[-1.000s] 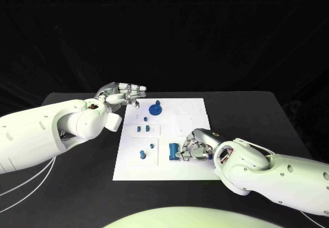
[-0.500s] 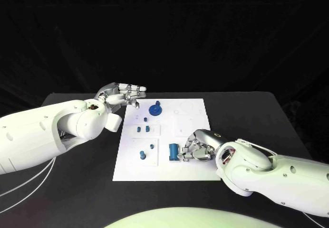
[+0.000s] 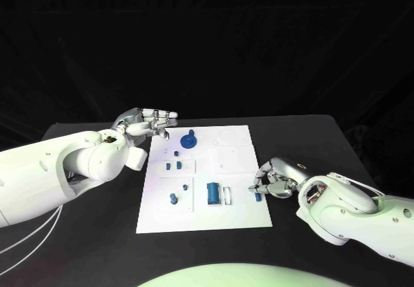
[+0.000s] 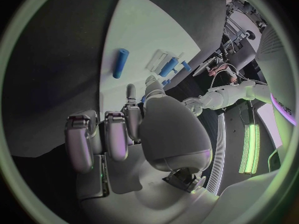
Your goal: Assemble the parts on the task board
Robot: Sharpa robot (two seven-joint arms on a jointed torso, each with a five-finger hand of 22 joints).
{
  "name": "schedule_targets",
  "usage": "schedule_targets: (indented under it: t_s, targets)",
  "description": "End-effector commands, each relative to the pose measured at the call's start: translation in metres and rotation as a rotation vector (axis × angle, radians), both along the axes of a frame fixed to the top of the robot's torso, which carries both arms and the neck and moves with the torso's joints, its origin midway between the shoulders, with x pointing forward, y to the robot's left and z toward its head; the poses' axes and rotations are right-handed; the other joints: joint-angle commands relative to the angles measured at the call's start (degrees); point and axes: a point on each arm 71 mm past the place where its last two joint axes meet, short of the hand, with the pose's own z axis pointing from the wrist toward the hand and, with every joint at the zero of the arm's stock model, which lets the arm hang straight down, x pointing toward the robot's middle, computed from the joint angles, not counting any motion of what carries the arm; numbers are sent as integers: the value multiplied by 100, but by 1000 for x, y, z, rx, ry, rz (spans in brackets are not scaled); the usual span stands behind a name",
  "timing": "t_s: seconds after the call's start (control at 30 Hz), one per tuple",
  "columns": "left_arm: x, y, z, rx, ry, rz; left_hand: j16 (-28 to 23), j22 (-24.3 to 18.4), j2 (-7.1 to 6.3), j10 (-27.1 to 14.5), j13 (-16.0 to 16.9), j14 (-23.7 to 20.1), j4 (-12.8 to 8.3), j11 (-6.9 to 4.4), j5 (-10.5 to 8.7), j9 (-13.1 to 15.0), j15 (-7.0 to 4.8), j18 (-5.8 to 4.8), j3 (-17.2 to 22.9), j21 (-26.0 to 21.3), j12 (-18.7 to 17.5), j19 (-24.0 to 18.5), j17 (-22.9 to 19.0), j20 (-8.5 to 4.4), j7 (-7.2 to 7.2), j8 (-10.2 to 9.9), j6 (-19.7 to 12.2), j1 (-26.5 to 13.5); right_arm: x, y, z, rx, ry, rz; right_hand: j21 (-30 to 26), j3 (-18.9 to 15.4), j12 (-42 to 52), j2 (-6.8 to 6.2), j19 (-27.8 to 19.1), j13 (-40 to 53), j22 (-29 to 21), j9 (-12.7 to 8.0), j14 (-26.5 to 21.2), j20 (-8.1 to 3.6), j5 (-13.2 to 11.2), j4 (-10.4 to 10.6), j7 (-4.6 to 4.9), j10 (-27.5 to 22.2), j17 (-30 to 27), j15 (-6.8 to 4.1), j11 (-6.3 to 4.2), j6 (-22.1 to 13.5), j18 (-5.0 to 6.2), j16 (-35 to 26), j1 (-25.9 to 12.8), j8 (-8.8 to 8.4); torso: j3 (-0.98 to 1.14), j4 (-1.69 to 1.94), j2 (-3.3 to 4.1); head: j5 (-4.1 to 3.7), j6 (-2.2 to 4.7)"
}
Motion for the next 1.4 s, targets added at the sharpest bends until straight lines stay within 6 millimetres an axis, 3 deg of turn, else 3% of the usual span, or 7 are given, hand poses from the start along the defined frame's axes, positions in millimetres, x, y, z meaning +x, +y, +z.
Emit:
schedule_targets:
  t_s: [0.03,0.2,0.6,1.1,1.4]
  targets:
    - [-1,-3,1,-14,-2,-20,-31,-8,54,-43,11,-12,-6,2,-21,-6,20,78,-35,-38,29,25,-9,17,1,-2,-47,-11,0,-5,0,-10,-68,2,26,2,8,-3,590,-422,1508,-32,479,27,49,7,18,21,859,43,34,31,-38,-15,48,-61,-1,-27,-9,-35,6]
    - [-1,-5,0,-15,0,-25,-32,-11,65,-48,13,-14,-10,1,-19,-6,19,78,-30,-42,35,27,-11,17,0,1,-47,0,-2,-11,-6,-38,-66,-14,26,-16,-6,-22,590,-428,1508,-56,480,33,93,47,7,21,863,42,28,112,-38,-13,12,-76,17,-38,-6,-31,3]
    - [-1,-5,0,-15,2,-27,-32,-12,63,-50,13,-14,-7,3,-21,-7,20,78,-35,-44,37,27,-11,17,2,1,-48,-5,-1,-14,-16,-85,-33,-34,26,-68,-25,-65,590,-434,1508,-83,478,30,117,154,-13,25,856,32,14,220,-38,-18,-97,-96,14,-22,2,-24,-19]
    - [-2,-4,0,-14,4,-26,-32,-14,61,-54,14,-14,-1,5,-22,-7,21,77,-42,-47,42,28,-12,18,3,2,-50,-14,-3,-4,-38,-138,59,-6,26,-64,-38,-61,590,-441,1508,-84,474,29,122,165,-24,20,840,29,8,245,-38,-27,-94,-93,8,-32,-7,8,-73]
    - [-2,-3,0,-13,0,-20,-32,-14,61,-54,14,-14,-1,5,-22,-7,21,77,-42,-47,42,28,-12,18,3,2,-50,-14,-5,5,-45,-180,82,28,26,52,-68,-38,590,-448,1508,-106,472,6,90,46,-61,10,835,-3,-28,293,-38,-32,179,-126,8,-30,-11,20,-92]
